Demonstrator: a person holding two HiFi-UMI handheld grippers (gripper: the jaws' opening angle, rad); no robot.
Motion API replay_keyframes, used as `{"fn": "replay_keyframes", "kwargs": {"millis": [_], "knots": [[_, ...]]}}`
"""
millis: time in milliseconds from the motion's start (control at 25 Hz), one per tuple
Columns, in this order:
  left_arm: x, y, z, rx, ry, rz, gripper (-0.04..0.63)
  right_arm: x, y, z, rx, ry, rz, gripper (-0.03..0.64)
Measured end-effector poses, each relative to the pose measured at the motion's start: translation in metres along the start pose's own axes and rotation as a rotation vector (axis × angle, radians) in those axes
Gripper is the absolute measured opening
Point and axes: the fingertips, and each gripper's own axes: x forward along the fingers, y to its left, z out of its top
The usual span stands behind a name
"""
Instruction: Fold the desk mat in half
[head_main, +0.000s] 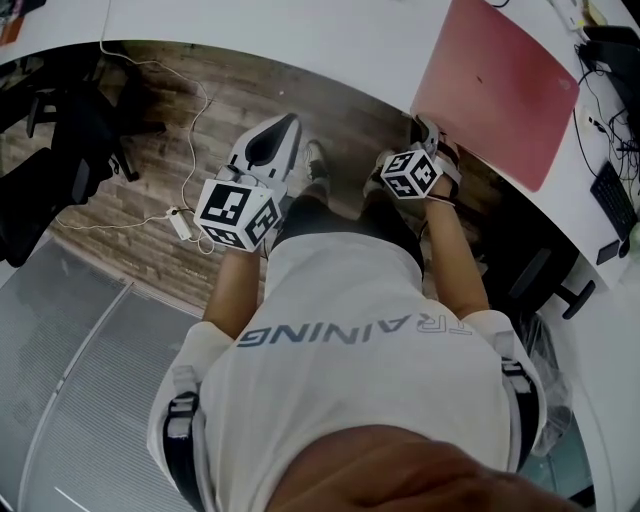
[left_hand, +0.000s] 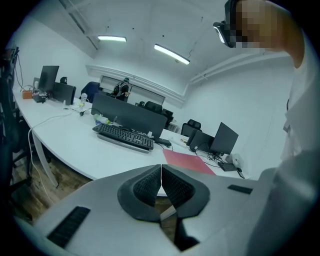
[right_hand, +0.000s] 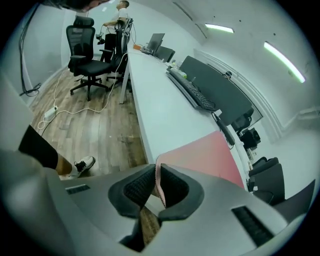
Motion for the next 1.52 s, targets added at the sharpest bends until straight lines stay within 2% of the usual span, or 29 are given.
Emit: {"fn": "replay_keyframes", "kwargs": {"millis": [80,280,400,680,960,1200,1520], "knots": [[0.0,-0.006,0.003,0.008,-0.006,-0.012,0.032,-0.008,-0.005,0.002,0.033,-0.025,0.0,0.037],[0.002,-0.029,0.01,0.02,-0.009,-0.037,0.032,-0.035,-0.019,0.007,0.2,-0.108,0.048,0.034],[0.016,-0.05,0.018,0.052,-0.011,-0.091,0.032,-0.053,-0.042,0.008,0.287,-0.157,0.016,0.034],[0.043,-0.102,0.036,0.118,-0.015,-0.177,0.032,-0.093,-0.09,-0.013,0.379,-0.217,-0.06,0.034],[0.08,-0.164,0.044,0.174,0.003,-0.274,0.032,-0.129,-0.145,-0.068,0.598,-0.257,-0.138,0.034],[0.112,-0.221,0.043,0.212,0.022,-0.35,0.032,-0.148,-0.176,-0.12,0.669,-0.249,-0.199,0.034],[0.14,-0.278,0.035,0.25,0.045,-0.409,0.032,-0.155,-0.193,-0.189,0.764,-0.22,-0.229,0.034]]}}
